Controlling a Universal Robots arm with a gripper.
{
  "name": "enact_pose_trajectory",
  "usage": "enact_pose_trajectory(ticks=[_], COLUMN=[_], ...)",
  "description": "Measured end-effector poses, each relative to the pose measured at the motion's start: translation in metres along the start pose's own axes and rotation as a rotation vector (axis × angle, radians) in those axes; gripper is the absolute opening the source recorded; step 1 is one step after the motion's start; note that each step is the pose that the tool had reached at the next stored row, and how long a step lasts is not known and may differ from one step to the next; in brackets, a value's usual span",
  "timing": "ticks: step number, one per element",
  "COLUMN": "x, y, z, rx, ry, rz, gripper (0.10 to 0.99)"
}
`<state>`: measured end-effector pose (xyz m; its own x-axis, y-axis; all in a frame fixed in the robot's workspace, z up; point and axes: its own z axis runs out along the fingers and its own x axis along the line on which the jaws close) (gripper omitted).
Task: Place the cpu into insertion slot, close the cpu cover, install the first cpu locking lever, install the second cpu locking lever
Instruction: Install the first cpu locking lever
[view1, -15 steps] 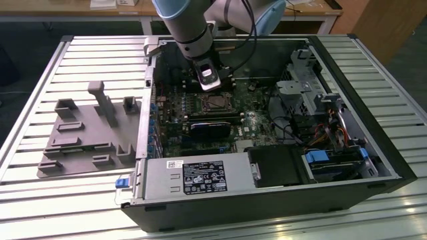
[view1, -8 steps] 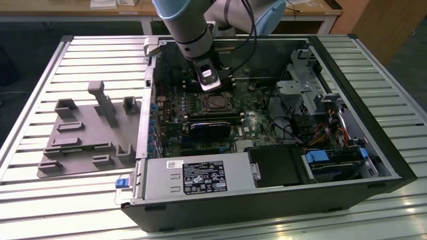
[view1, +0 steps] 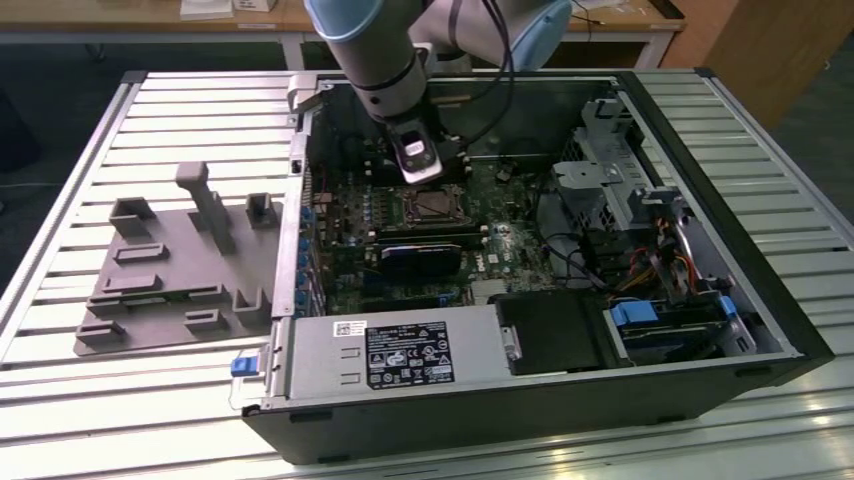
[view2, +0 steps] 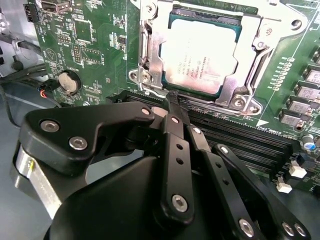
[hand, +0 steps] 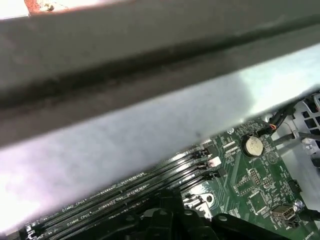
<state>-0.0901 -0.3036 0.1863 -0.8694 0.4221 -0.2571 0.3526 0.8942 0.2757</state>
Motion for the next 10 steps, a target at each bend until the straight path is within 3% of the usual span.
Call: enact_pose_trajectory(ticks=[5,10], x=[-0.002,-0.0028], y=[-0.0007,-0.0014], z=[0.0003,0.0004], rx=[-0.005,-0.022], ry=[0.0019,0.009], rz=[0.002,0.009], gripper=[0.102,0.102])
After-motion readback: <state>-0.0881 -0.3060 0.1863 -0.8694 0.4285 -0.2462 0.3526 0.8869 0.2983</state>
